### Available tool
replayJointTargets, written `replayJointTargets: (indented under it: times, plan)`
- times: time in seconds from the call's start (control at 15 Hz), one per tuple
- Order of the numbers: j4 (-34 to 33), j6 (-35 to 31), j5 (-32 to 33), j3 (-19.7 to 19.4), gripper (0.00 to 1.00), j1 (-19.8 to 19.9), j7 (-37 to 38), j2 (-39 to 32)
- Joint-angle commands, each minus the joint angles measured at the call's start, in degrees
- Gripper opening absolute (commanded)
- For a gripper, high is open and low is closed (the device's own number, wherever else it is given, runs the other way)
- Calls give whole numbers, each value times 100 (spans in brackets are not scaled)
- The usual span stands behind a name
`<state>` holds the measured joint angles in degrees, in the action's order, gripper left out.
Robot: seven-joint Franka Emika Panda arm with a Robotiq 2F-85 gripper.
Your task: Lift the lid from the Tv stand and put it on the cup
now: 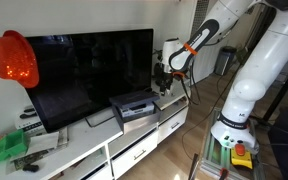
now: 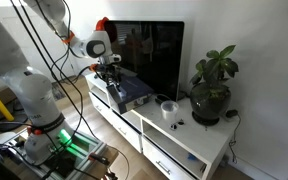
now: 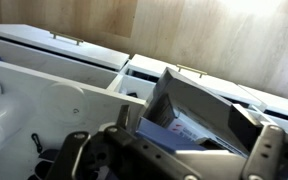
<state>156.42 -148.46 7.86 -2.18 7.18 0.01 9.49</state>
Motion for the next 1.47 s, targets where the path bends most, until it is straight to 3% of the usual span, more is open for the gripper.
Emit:
replayJointTargets:
  times: [0.0,0.07,0.13,0.53,0.67,0.8,0.93,1.13,1.2,1.27,1.4]
  plan:
    - [-129,-1210,438,-355,100,206,-494,-978]
    - [-205,-1367,233,-451,100,200,-606,-1223]
    - [-17,-1016,237,-380,100,113,-415,-718]
    - [-72,-1114,233,-425,100,93,-448,-866]
    - [-517,-1209,679,-612,100,279,-72,-1663]
    - [-764,-1638,394,-807,100,395,-636,-2288]
    - [-973,-2158,-98,-729,100,690,-1375,-2803]
    - [-1403,-2508,-400,-91,100,1572,-2305,-3447]
    - [-1515,-2687,-363,74,100,1826,-2485,-3680]
    - [-1707,-2652,-414,476,100,2290,-2759,-3898]
    - [-2064,-2605,-188,677,100,2658,-3054,-4300]
